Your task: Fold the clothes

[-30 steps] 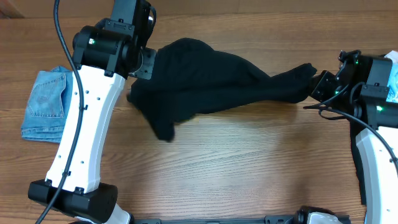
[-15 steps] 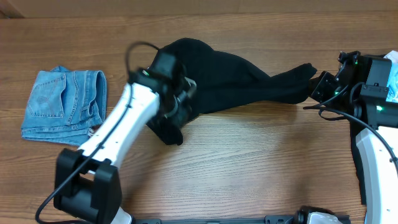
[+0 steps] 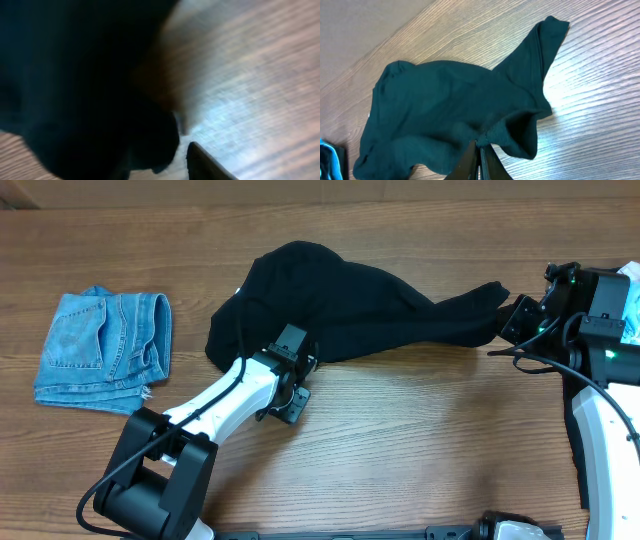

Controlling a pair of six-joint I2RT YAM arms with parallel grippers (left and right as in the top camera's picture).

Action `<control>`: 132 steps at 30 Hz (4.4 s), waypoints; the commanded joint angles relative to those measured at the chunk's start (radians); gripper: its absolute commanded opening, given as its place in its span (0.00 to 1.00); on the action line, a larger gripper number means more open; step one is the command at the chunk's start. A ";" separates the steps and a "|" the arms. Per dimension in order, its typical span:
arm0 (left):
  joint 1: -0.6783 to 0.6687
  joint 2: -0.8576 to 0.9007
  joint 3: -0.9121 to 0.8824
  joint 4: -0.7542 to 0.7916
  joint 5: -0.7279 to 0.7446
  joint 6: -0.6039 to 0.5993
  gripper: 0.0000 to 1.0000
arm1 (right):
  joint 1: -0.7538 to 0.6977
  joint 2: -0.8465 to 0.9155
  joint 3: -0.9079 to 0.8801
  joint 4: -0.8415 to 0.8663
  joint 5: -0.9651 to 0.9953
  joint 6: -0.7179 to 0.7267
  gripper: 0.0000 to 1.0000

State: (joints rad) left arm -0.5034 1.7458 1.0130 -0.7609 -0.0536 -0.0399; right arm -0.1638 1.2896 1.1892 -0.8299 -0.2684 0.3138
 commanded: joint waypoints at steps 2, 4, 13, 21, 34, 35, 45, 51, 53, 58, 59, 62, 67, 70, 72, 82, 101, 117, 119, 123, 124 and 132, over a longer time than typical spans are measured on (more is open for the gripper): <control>-0.001 -0.005 0.021 -0.048 -0.149 -0.137 0.04 | -0.006 -0.008 0.016 0.008 0.014 0.000 0.04; 0.010 -0.019 0.153 -0.218 -0.225 -0.279 0.04 | -0.006 -0.008 0.016 0.008 0.019 0.000 0.04; 0.198 -0.221 0.607 -0.565 -0.394 -0.348 0.04 | -0.006 -0.008 0.016 -0.029 0.059 -0.002 0.04; 0.243 -0.231 0.617 -0.615 -0.391 -0.270 0.04 | -0.006 -0.008 0.016 -0.071 0.059 -0.005 0.04; 0.238 -0.227 0.127 -0.182 -0.115 -0.201 0.16 | -0.006 0.006 0.016 -0.101 0.058 -0.008 0.05; 0.238 -0.227 0.111 -0.172 -0.082 -0.185 0.24 | -0.006 0.014 0.016 -0.104 0.058 -0.014 0.05; 0.057 -0.184 0.100 -0.101 0.143 0.158 0.53 | -0.006 0.036 0.016 -0.103 0.058 -0.027 0.05; -0.032 0.018 0.100 -0.048 0.063 0.167 0.42 | -0.006 0.036 0.016 -0.103 0.058 -0.027 0.04; -0.034 0.058 0.100 -0.027 0.040 0.148 0.43 | -0.006 0.036 0.016 -0.104 0.058 -0.027 0.04; -0.034 0.081 0.100 -0.021 -0.120 0.085 0.43 | -0.006 0.036 0.016 -0.103 0.059 -0.027 0.04; -0.034 0.081 0.100 -0.020 -0.143 0.071 0.42 | -0.006 0.036 0.016 -0.103 0.059 -0.027 0.04; -0.034 0.082 0.098 -0.012 -0.149 0.068 0.41 | -0.006 0.036 0.016 -0.103 0.059 -0.027 0.04; -0.034 0.104 0.037 0.016 -0.111 0.058 0.31 | -0.006 0.036 0.016 -0.103 0.059 -0.027 0.04; -0.034 0.108 0.025 0.010 -0.104 0.038 0.22 | -0.006 0.036 0.016 -0.100 0.059 -0.027 0.04; -0.034 0.108 0.026 0.010 -0.107 0.022 0.13 | -0.006 0.036 0.016 -0.095 0.059 -0.027 0.04; 0.034 -0.035 0.583 -0.495 -0.399 -0.238 0.04 | -0.006 0.018 0.043 -0.090 0.059 -0.117 0.04; 0.051 -0.297 1.607 -0.766 -0.624 0.021 0.04 | -0.006 -0.269 0.547 -0.400 0.058 -0.087 0.04; 0.212 0.163 1.620 -0.154 -0.330 0.347 0.04 | -0.006 0.177 0.586 0.157 0.104 -0.050 0.04; 0.200 0.161 1.624 -0.007 -0.332 0.390 0.05 | -0.007 0.212 0.587 0.280 0.085 -0.084 0.04; 0.188 0.143 1.696 0.051 -0.356 0.433 0.07 | -0.031 0.177 0.613 0.287 0.143 -0.087 0.04; 0.188 0.136 1.710 0.040 -0.355 0.435 0.07 | -0.040 0.163 0.616 0.263 0.156 -0.087 0.04; 0.175 0.105 1.711 -0.552 -0.161 0.429 0.14 | -0.037 0.136 0.602 -0.166 0.160 -0.185 0.04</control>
State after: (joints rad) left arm -0.3275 1.8435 2.7255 -1.1358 -0.3054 0.3771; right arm -0.1959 1.4097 1.7954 -0.8814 -0.1520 0.1761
